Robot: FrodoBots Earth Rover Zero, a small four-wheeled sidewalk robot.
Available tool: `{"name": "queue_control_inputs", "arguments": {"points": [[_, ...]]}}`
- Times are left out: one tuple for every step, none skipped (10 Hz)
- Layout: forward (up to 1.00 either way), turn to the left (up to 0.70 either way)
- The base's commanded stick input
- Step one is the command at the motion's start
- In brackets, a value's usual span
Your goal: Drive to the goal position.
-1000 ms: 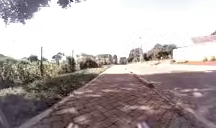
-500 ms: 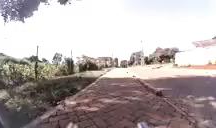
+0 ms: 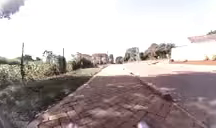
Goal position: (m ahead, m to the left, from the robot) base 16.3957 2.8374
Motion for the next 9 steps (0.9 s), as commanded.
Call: {"name": "queue_control_inputs", "arguments": {"points": [[1.00,0.00],[1.00,0.00],[1.00,0.00],[1.00,0.00],[1.00,0.00],[1.00,0.00],[1.00,0.00],[1.00,0.00],[1.00,0.00]]}}
